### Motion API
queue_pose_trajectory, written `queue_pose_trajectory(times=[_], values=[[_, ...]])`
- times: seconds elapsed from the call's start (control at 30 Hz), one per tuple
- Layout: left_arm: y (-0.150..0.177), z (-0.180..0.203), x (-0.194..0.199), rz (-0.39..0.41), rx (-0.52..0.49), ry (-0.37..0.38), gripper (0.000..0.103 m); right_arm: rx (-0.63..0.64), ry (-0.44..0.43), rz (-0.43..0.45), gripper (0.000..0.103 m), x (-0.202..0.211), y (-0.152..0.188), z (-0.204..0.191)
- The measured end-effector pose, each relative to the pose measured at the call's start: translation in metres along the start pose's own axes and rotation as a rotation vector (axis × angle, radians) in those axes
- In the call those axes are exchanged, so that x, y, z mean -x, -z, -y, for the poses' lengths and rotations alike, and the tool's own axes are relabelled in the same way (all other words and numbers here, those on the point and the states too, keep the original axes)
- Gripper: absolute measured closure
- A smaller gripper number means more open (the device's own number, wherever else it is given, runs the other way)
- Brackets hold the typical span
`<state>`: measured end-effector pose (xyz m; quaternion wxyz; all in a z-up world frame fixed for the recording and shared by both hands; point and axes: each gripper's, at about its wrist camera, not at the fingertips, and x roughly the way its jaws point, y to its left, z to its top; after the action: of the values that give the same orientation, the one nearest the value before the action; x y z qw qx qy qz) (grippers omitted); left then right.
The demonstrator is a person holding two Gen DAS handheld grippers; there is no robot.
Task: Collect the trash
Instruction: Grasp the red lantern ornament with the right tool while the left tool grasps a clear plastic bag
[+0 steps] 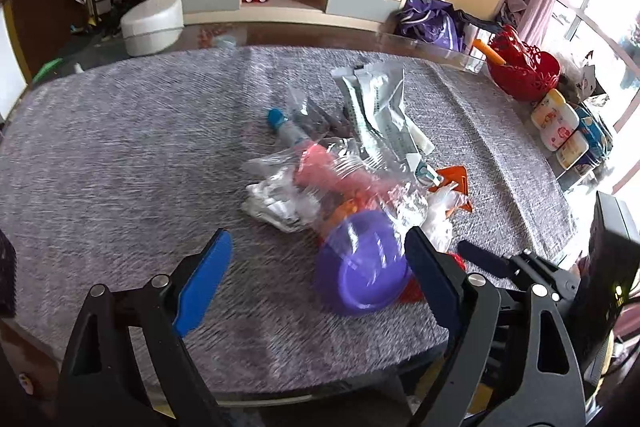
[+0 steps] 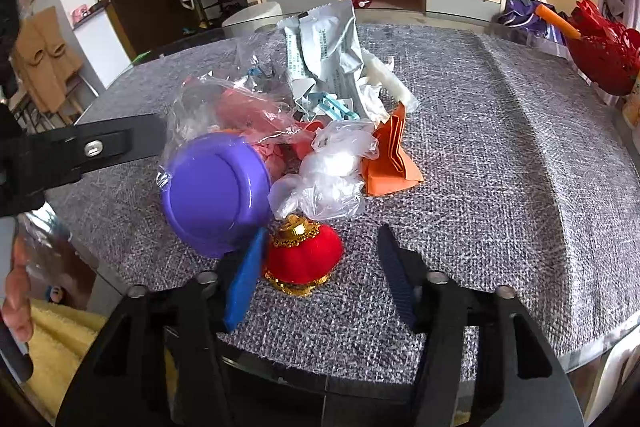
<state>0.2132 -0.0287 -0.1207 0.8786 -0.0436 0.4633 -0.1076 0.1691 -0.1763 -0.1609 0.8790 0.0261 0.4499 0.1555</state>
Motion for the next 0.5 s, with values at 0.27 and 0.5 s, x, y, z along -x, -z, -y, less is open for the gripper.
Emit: queue_pose_trajectory(times=[0.27,0.5], values=[[-0.018,0.009,-0.025,-0.027,-0.006,0.038,0.044,0.011,-0.023,0.001,0.065,0.000,-0.005,0.000],[-0.021,0.012,-0.031,-0.030,-0.008,0.047,0.058,-0.005,-0.041,0.002,0.065,0.000,-0.006,0.003]])
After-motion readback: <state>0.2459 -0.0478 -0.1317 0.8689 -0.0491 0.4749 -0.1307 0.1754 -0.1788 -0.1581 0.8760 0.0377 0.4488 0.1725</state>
